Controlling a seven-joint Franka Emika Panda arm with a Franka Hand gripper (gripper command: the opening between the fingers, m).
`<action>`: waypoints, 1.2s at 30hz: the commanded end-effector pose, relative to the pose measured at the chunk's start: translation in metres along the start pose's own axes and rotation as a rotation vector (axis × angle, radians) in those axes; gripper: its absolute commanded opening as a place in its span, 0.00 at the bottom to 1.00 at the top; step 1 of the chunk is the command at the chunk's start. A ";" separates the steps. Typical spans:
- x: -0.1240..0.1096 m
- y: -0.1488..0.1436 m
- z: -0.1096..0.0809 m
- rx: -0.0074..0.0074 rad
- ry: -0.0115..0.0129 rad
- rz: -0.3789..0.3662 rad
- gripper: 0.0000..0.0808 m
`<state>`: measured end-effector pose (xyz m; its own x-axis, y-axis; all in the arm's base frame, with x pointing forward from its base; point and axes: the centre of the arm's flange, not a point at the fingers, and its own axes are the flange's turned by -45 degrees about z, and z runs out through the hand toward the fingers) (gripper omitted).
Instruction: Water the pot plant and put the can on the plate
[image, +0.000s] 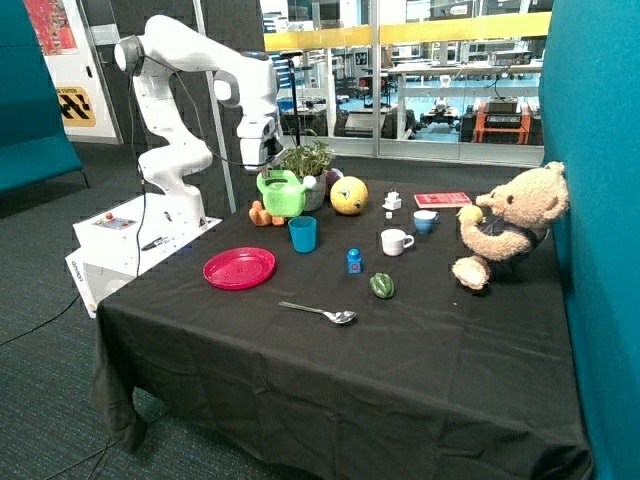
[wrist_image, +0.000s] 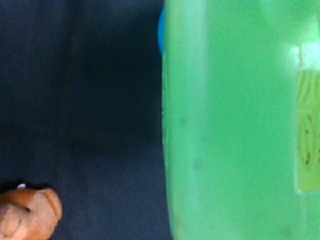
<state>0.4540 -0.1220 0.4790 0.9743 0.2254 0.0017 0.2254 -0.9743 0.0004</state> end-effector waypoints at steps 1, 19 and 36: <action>-0.004 0.014 -0.003 0.0003 -0.0017 0.055 0.00; -0.022 0.040 0.008 0.0003 -0.0017 0.134 0.00; -0.028 0.073 0.028 0.0002 -0.0018 0.196 0.00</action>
<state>0.4433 -0.1836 0.4609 0.9981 0.0622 -0.0027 0.0622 -0.9981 -0.0021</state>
